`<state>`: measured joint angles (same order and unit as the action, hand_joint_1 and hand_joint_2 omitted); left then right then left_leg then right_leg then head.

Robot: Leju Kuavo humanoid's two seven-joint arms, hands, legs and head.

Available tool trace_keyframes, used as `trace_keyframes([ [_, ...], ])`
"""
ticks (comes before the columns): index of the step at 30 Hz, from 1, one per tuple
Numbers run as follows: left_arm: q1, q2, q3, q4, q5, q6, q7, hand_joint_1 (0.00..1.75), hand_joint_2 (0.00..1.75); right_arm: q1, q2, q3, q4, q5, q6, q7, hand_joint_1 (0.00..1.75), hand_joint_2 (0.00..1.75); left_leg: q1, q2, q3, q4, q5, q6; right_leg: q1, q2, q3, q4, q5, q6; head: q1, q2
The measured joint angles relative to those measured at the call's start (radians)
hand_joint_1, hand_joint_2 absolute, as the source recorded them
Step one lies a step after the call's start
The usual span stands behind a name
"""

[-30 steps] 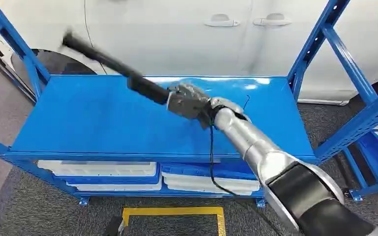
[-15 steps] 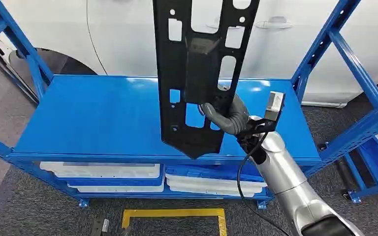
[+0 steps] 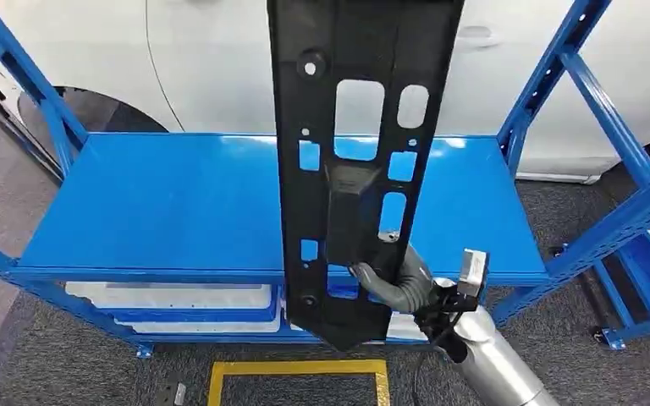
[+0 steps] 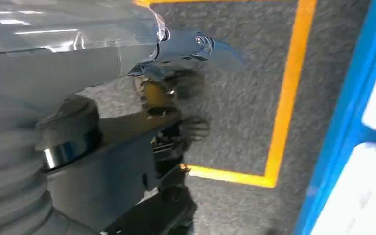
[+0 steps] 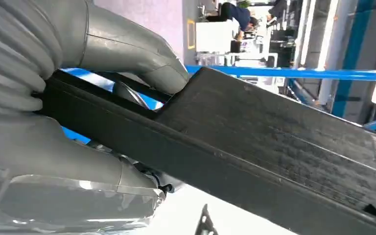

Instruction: Take the parts from the cabinet and place them on the table.

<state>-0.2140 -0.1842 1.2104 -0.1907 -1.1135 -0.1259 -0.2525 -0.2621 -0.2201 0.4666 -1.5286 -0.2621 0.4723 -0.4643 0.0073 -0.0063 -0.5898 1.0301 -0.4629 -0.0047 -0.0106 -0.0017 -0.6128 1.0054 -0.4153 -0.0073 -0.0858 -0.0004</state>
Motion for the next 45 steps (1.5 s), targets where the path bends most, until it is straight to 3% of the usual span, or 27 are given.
trace_keyframes([
  [3,0.002,0.001,0.01,0.0,0.005,-0.007,0.011,0.0,1.75,0.026,-0.001,0.004,-0.012,-0.002,0.0,0.0,1.64,1.75,0.0,0.0,-0.071,0.193,-0.125,-0.009,0.002,0.0,-0.005,-0.001,0.005,-0.009,0.0,0.0],
  [5,0.007,0.001,0.015,0.0,0.007,-0.008,0.014,0.0,1.75,0.047,-0.002,0.004,-0.015,-0.005,-0.007,0.004,1.64,1.75,0.0,0.001,-0.108,0.302,-0.163,-0.012,0.003,0.0,-0.011,0.002,0.008,-0.01,0.0,0.0],
  [7,0.011,0.001,0.018,0.0,0.009,-0.013,0.018,0.0,1.75,0.071,-0.003,0.004,-0.023,-0.006,-0.022,0.006,1.64,1.75,0.002,0.001,-0.058,0.224,-0.114,-0.011,0.003,0.0,-0.019,0.008,0.012,-0.008,0.0,0.0],
  [9,0.011,0.002,0.018,0.0,0.011,-0.02,0.019,0.0,1.75,0.093,-0.003,-0.003,-0.036,-0.006,-0.036,0.006,1.64,1.75,0.003,0.0,0.056,0.028,-0.041,-0.006,0.002,0.002,-0.027,0.017,0.016,-0.003,0.0,0.0],
  [10,0.01,0.002,0.018,0.0,0.008,-0.023,0.021,0.0,1.75,0.101,-0.002,-0.009,-0.044,-0.005,-0.042,0.006,1.64,1.75,-0.001,-0.001,0.071,-0.007,-0.055,0.001,0.006,0.002,-0.032,0.02,0.019,0.003,0.0,0.0],
  [13,0.016,0.002,0.018,0.0,0.004,-0.03,0.029,0.0,1.75,0.124,-0.002,-0.031,-0.059,-0.001,-0.048,0.01,1.64,1.75,-0.007,-0.002,0.058,-0.005,-0.033,0.017,0.004,0.003,-0.034,0.014,0.035,0.024,0.0,0.0],
  [15,0.016,0.0,0.018,0.0,0.004,-0.035,0.029,0.0,1.75,0.135,-0.001,-0.047,-0.062,0.002,-0.053,0.015,1.64,1.75,0.0,0.002,0.054,-0.019,-0.009,0.036,0.001,0.005,-0.039,0.019,0.035,0.037,0.0,0.0],
  [16,0.014,0.0,0.018,0.0,0.004,-0.038,0.031,0.0,1.75,0.14,-0.001,-0.057,-0.063,0.005,-0.055,0.016,1.64,1.75,-0.001,0.004,0.045,-0.021,0.002,0.043,-0.002,0.005,-0.053,0.043,-0.007,0.041,0.0,0.0],
  [18,0.015,0.0,0.018,0.0,0.005,-0.042,0.031,0.0,1.75,0.142,0.001,-0.07,-0.064,0.016,-0.06,0.016,1.64,1.75,-0.003,0.007,0.019,-0.019,0.021,0.049,-0.004,0.004,-0.099,0.181,-0.123,0.05,0.0,0.0],
  [20,0.016,0.0,0.018,0.0,0.005,-0.046,0.031,0.0,1.75,0.148,0.004,-0.078,-0.063,0.024,-0.06,0.016,1.64,1.75,-0.007,0.009,-0.008,-0.016,0.038,0.049,-0.006,0.004,-0.132,0.32,-0.185,0.056,0.0,0.0],
  [22,0.016,0.0,0.018,0.0,0.007,-0.048,0.034,0.0,1.75,0.152,0.008,-0.087,-0.063,0.031,-0.06,0.016,1.64,1.75,-0.008,0.009,-0.033,-0.011,0.054,0.046,-0.006,0.004,-0.09,0.305,-0.154,0.056,0.0,0.0],
  [24,0.015,0.0,0.018,0.0,0.014,-0.051,0.035,0.0,1.75,0.15,0.017,-0.096,-0.063,0.033,-0.059,0.016,1.64,1.75,-0.008,0.009,-0.056,-0.007,0.07,0.039,-0.006,0.003,0.037,0.131,-0.094,0.051,0.0,0.0],
  [25,0.015,0.0,0.018,0.0,0.016,-0.053,0.035,0.0,1.75,0.146,0.021,-0.1,-0.063,0.034,-0.059,0.016,1.64,1.75,-0.008,0.009,-0.061,-0.005,0.077,0.035,-0.005,0.003,0.104,0.037,-0.105,0.045,0.0,0.0],
  [26,0.015,0.0,0.018,0.0,0.016,-0.054,0.035,0.0,1.75,0.143,0.026,-0.103,-0.063,0.035,-0.059,0.016,1.64,1.75,-0.012,0.008,-0.067,-0.005,0.085,0.029,0.004,0.005,0.121,0.003,-0.114,0.033,0.0,0.0],
  [29,0.016,0.0,0.018,0.0,0.018,-0.058,0.035,0.0,1.75,0.139,0.034,-0.109,-0.063,0.036,-0.058,0.016,1.64,1.75,-0.006,0.008,-0.066,-0.019,0.113,0.01,0.013,0.008,0.103,0.003,-0.09,0.01,0.0,0.0],
  [30,0.018,0.001,0.018,0.0,0.018,-0.058,0.035,0.0,1.75,0.139,0.039,-0.11,-0.063,0.036,-0.058,0.016,1.64,1.75,-0.01,0.005,-0.072,-0.019,0.12,0.002,0.003,0.006,0.095,-0.01,-0.073,-0.001,0.0,0.0],
  [31,0.019,0.001,0.018,0.0,0.018,-0.058,0.035,0.0,1.75,0.136,0.04,-0.111,-0.062,0.036,-0.057,0.016,1.64,1.75,-0.006,0.003,-0.085,-0.003,0.085,0.0,0.003,0.0,0.084,-0.012,-0.058,-0.011,0.0,0.0],
  [32,0.021,0.001,0.018,0.0,0.018,-0.058,0.035,0.0,1.75,0.135,0.044,-0.113,-0.061,0.036,-0.058,0.016,1.64,1.75,-0.004,0.003,-0.1,0.04,0.023,-0.001,0.003,0.0,0.069,-0.012,-0.045,-0.02,0.0,0.0],
  [34,0.02,0.002,0.018,0.0,0.018,-0.058,0.035,0.0,1.75,0.136,0.05,-0.114,-0.061,0.036,-0.058,0.016,1.64,1.75,-0.003,0.004,-0.133,0.186,-0.098,-0.008,0.005,0.0,0.038,-0.012,-0.022,-0.021,0.0,0.0],
  [35,0.02,0.001,0.018,0.0,0.019,-0.059,0.035,0.0,1.75,0.136,0.051,-0.115,-0.059,0.038,-0.056,0.017,1.64,1.75,-0.003,0.004,-0.142,0.258,-0.128,-0.01,0.006,0.0,0.021,-0.011,-0.009,-0.021,0.0,0.0],
  [36,0.021,0.001,0.018,0.0,0.021,-0.059,0.035,0.0,1.75,0.137,0.054,-0.117,-0.058,0.041,-0.056,0.017,1.64,1.75,-0.003,0.004,-0.138,0.301,-0.119,-0.01,0.007,0.0,0.004,-0.011,0.003,-0.019,0.0,0.0],
  [38,0.021,0.002,0.018,0.0,0.021,-0.061,0.036,0.0,1.75,0.136,0.056,-0.124,-0.054,0.045,-0.056,0.018,1.64,1.75,-0.003,0.004,-0.075,0.262,-0.043,-0.008,0.007,0.0,-0.029,-0.008,0.028,-0.015,0.0,0.0],
  [39,0.019,0.002,0.018,0.0,0.022,-0.061,0.037,0.0,1.75,0.137,0.056,-0.128,-0.053,0.046,-0.054,0.018,1.64,1.75,-0.003,0.004,-0.019,0.192,-0.018,-0.005,0.007,0.0,-0.043,-0.006,0.039,-0.012,0.0,0.0],
  [40,0.017,0.002,0.018,0.0,0.022,-0.062,0.038,0.0,1.75,0.136,0.056,-0.132,-0.053,0.047,-0.053,0.019,1.64,1.75,-0.004,0.003,0.055,0.097,-0.024,0.0,0.007,0.0,-0.054,-0.003,0.049,-0.008,0.0,0.0],
  [41,0.014,0.002,0.018,0.0,0.022,-0.062,0.04,0.0,1.75,0.136,0.056,-0.138,-0.053,0.047,-0.053,0.019,1.64,1.75,-0.009,0.002,0.136,-0.007,-0.065,0.006,0.011,0.001,-0.06,0.002,0.056,-0.002,0.0,0.0],
  [42,0.013,0.002,0.018,0.0,0.024,-0.063,0.041,0.0,1.75,0.135,0.056,-0.143,-0.053,0.047,-0.053,0.019,1.64,1.75,-0.009,0.002,0.155,-0.059,-0.086,0.01,0.01,0.0,-0.061,0.003,0.064,0.003,0.0,0.0],
  [45,0.019,0.0,0.019,0.0,0.024,-0.066,0.048,0.0,1.75,0.131,0.056,-0.153,-0.052,0.049,-0.052,0.021,1.64,1.75,-0.012,0.004,0.134,-0.05,-0.059,0.025,0.009,0.002,-0.064,-0.005,0.096,0.023,0.0,0.0],
])
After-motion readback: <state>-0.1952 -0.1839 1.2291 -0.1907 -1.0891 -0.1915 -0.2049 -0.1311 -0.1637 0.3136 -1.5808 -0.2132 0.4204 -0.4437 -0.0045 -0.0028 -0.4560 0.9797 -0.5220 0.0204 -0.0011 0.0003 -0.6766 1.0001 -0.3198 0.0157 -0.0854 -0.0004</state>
